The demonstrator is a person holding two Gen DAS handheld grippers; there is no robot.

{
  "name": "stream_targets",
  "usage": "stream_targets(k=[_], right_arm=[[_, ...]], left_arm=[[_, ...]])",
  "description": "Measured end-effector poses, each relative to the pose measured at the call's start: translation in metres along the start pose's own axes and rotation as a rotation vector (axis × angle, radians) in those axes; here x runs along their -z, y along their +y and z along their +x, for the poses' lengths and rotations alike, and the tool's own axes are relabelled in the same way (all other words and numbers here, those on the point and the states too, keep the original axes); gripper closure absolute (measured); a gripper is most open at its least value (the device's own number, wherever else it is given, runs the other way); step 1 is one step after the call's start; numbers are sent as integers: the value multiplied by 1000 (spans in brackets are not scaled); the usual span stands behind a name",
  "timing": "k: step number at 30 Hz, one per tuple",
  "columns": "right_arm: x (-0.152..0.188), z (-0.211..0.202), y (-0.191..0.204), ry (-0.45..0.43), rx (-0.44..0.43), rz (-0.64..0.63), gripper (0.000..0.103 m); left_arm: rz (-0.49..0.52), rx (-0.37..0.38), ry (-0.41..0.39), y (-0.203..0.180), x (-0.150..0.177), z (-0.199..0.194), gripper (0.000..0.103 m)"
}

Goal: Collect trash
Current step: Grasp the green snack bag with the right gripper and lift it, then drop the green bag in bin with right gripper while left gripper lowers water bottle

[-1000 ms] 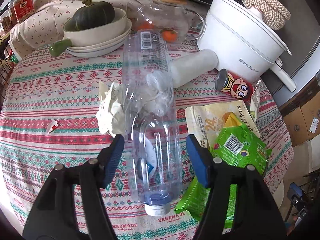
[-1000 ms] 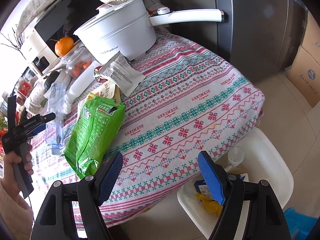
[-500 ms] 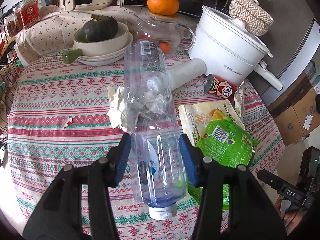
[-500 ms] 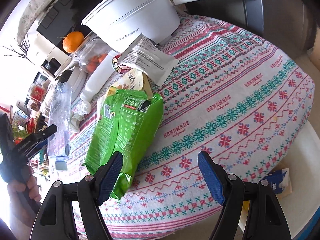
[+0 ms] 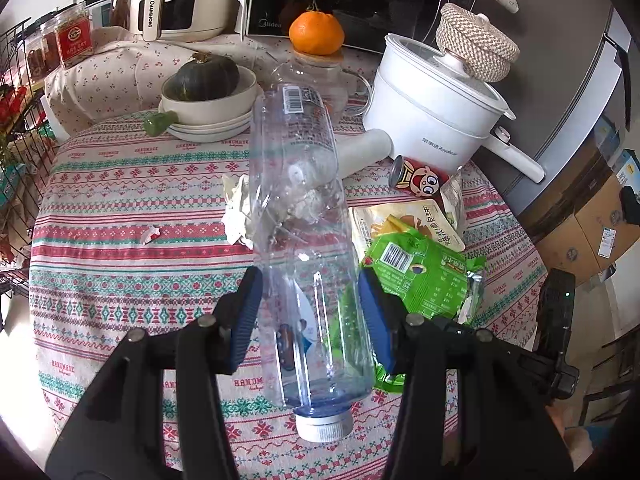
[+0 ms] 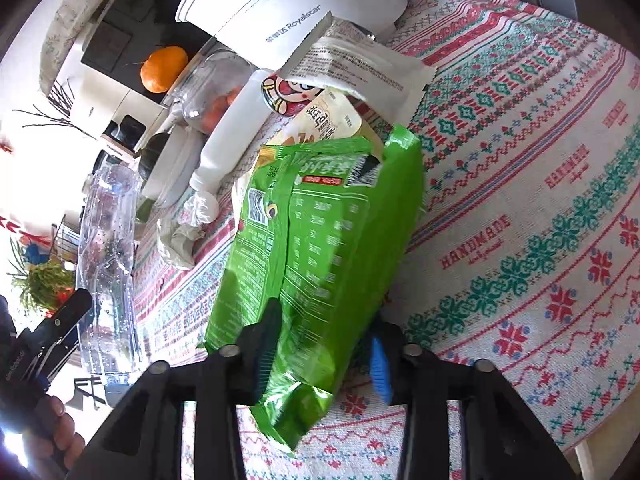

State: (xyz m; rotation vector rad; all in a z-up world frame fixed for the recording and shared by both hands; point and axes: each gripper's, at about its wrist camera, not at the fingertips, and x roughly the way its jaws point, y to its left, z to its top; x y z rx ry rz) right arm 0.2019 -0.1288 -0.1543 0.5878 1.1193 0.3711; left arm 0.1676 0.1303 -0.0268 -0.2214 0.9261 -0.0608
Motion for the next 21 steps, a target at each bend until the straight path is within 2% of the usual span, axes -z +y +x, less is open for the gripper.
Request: stream_targets(k=[3,7,13,21], right_arm=[[5,2,2,-2,-15,0,94],[7,-24,13,-55,-28,-59,98],[7,-89,22,-168,-39,-135,99],[13,-180,-11,-308,-9,-145,100]], left_arm=[[0,9,-18,-5,4,-7,52],[16,20,-38,-12,7,-14,52],[49,75,-58,-30,10,-22,52],[135,156,-86,-76,16,-33,52]])
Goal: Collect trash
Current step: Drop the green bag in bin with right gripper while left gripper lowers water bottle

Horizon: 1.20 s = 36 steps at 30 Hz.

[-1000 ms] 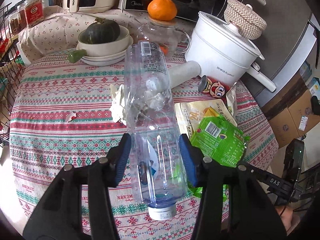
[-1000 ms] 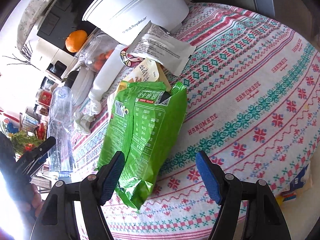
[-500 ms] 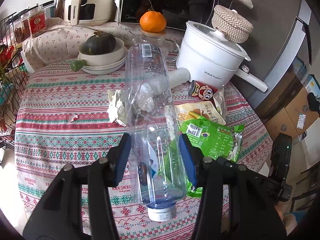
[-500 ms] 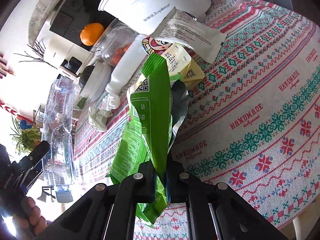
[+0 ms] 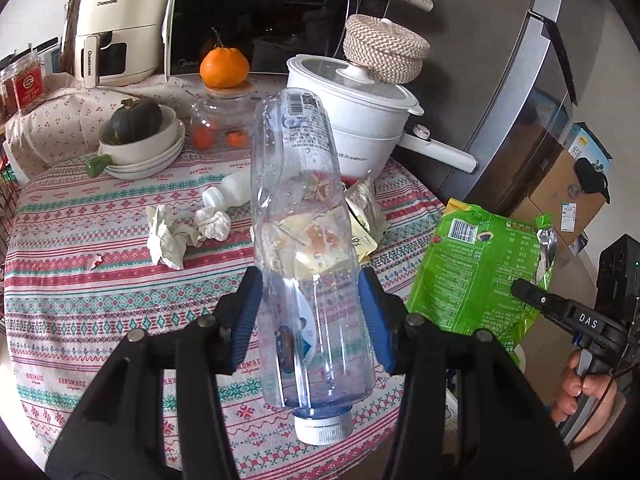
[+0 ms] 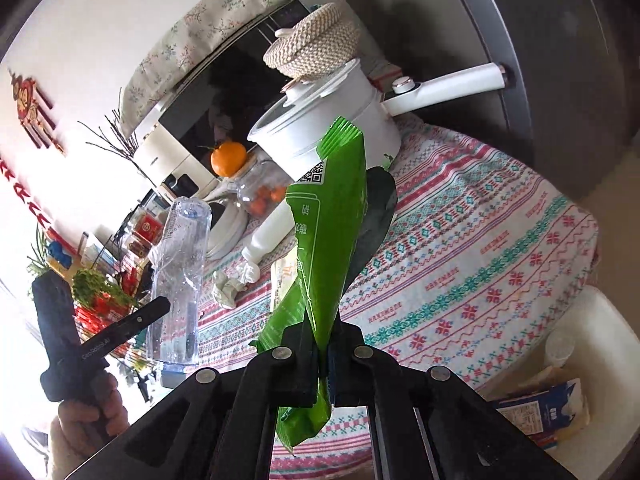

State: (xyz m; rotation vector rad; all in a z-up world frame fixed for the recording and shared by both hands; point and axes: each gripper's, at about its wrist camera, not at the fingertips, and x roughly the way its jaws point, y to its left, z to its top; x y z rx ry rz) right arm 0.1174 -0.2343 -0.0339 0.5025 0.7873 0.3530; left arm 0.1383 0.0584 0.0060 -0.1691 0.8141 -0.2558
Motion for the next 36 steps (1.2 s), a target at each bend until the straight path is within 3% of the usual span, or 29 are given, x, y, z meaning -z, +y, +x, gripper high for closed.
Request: stream_targets(k=[9,16,29,36], right_arm=[[-1,-82,-53,-77,105,32,100],[13,-118,-92,-42,255,73,100],[51,-86,-167,206,448,177,99],[64,-58,-184,319,456,201,98]], left_arm=[[140,114,22,-75,16,1,52],[234,213,121,-136,41,16,52],[389,303,300,-224,95,45,52],[402,319,309,-243,105,57,52]])
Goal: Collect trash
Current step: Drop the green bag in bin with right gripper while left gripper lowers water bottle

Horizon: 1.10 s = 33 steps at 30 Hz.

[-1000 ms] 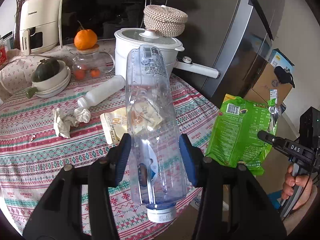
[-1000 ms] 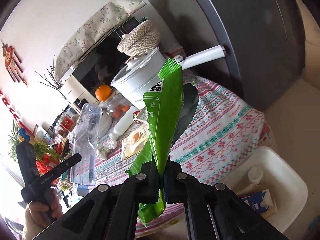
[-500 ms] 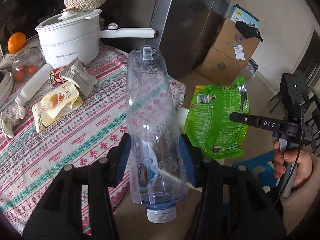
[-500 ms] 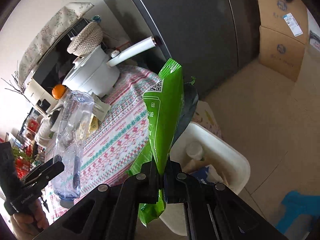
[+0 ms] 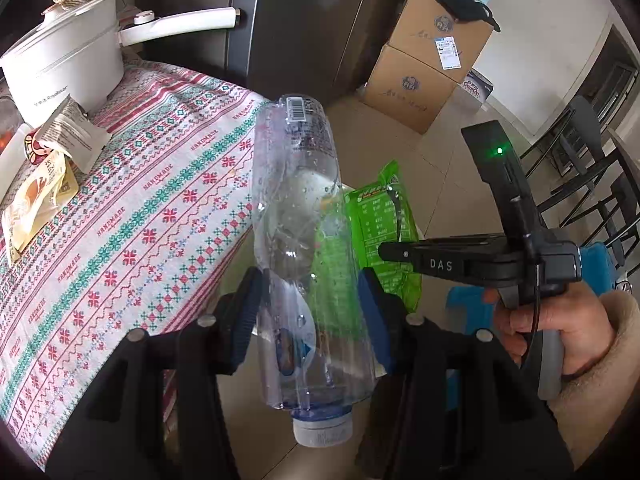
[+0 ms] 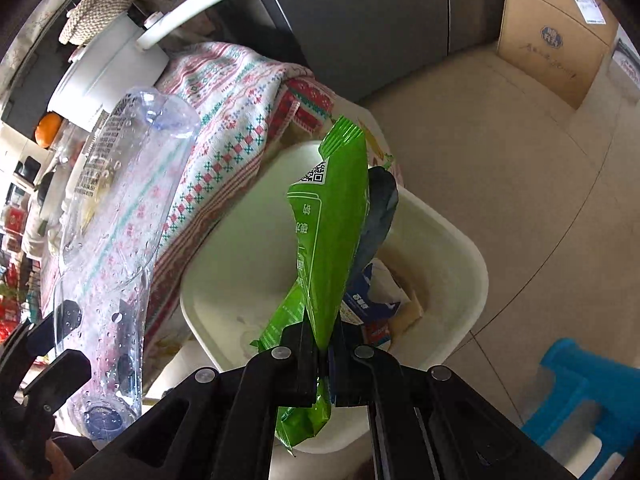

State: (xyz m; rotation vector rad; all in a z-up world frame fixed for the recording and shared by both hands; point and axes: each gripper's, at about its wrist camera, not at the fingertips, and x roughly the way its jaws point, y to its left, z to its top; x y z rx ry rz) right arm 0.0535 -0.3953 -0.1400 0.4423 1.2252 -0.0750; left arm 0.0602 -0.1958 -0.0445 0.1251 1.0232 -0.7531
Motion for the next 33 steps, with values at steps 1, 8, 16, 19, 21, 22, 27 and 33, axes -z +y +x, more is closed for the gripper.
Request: stream_targets(k=[1,8,16,19,21,22,27,33], right_arm=[[0,2,0,10,-7,3,95],[-3,-22,-14,-47,27,38,50],[-3,-50,-41,-98,18,98,47],[-3,-54,-47,-111,24,107,46],[-4,-56,-49,-115,29,113,46],[-4,-56,-49,-116,29,115,46],[-6,-56,-47,-117,43,103,44],[-6,-58,-47,-124,54,99,37]], left_arm=[[4,-3,-9,-1,-1,3,52],[-7,-15,-14,-6,-6,43,52],[36,-40,-39,-17,-7,71,52],[44,-45,-33,-20,-7,80,52],[53,-53,-27,-22,-7,84,52],[57,-57,-25,-23,-6,86,52],[75,-61,-16,-23,-6,92,55],[85,-99,-8,-20,-6,86,38]])
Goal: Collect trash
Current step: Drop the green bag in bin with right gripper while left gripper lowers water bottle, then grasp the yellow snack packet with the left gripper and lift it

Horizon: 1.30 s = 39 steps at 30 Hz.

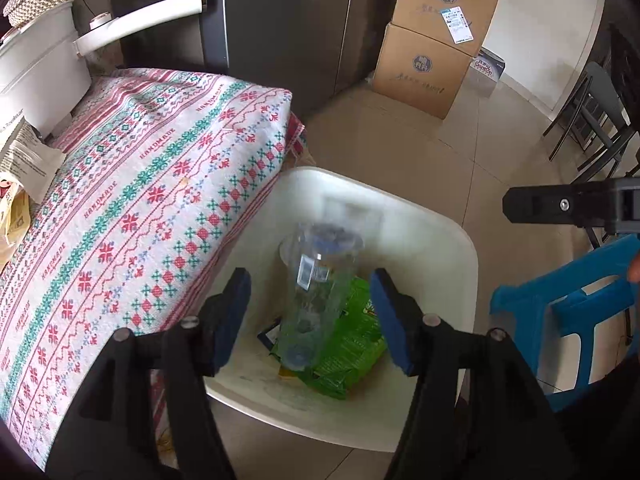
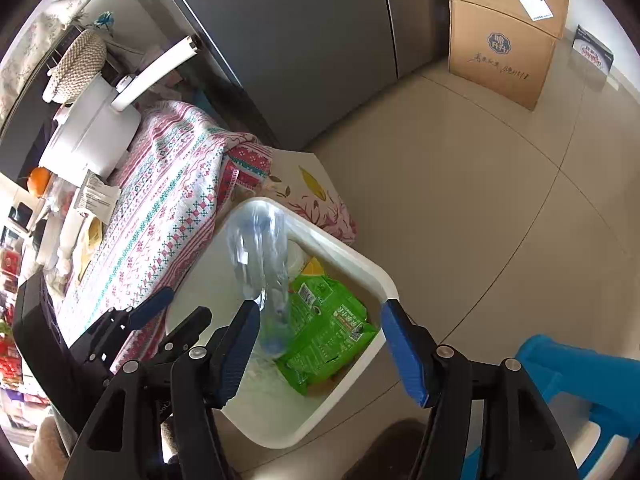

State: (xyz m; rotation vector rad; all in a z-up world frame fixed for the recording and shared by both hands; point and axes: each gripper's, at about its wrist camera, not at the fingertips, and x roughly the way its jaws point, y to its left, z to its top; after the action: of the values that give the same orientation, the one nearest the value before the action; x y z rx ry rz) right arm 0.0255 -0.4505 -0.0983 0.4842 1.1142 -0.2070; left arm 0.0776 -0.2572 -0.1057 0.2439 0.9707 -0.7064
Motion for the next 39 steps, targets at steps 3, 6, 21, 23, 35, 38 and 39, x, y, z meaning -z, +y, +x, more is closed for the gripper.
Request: stream_targets(k=[3,6,21,23,35,38,39], right_arm=[[0,-2,0,-5,-4,4,35],[-1,-4,1,-9,-7,9,34],[-4,-6,37,-28,-38,-36,25],[-4,-6,46,-29,-42,-48,25],[-15,7,116,-34,-77,-150,24],[-19,13,135,-33,-79,-182,24],[-20,16,140,-32,-80,-190,24]], left_arm=[[-19,-6,3,8,-1,-7,30],[-34,-1,-9,19,-2,-18,22],[-144,-157,-65,121,16,-87,6],[-163,-187,-70,139,21,-96,6],[-129,-397,-23,230,19,-90,8],[-100,-431,0,242,14,-72,21],[-89,-444,10,245,12,-65,25]])
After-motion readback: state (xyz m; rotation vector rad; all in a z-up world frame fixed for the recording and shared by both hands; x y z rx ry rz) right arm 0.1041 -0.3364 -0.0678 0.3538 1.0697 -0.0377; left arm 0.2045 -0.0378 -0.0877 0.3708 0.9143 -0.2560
